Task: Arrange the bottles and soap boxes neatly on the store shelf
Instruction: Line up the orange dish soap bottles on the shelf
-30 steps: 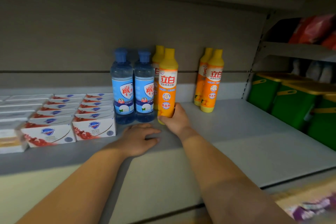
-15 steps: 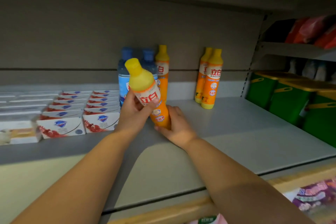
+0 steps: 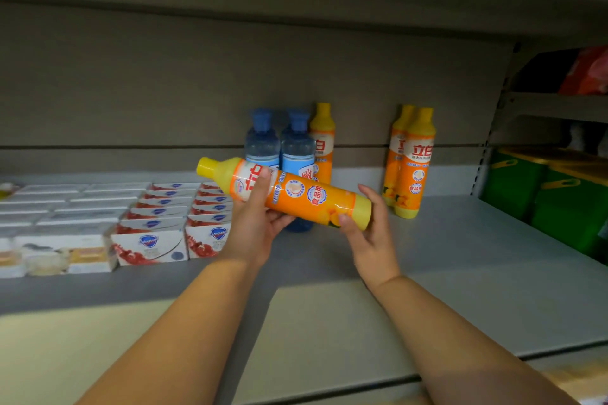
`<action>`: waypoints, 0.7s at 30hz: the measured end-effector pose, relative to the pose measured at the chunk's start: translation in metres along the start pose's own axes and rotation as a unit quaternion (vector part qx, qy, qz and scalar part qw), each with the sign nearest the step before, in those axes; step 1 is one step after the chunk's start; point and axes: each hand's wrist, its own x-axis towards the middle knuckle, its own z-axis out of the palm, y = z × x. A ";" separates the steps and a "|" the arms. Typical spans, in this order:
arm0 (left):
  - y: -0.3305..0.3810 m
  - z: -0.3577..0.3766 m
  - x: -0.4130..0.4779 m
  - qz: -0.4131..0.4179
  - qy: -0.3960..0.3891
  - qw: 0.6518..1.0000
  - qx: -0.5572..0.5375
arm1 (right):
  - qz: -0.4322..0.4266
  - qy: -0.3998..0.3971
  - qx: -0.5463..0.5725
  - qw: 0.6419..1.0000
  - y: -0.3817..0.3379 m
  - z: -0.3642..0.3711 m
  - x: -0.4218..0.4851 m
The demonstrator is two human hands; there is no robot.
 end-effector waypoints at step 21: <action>0.009 -0.004 0.002 0.001 0.066 0.994 0.088 | 0.164 0.066 0.110 0.978 -0.011 -0.007 0.011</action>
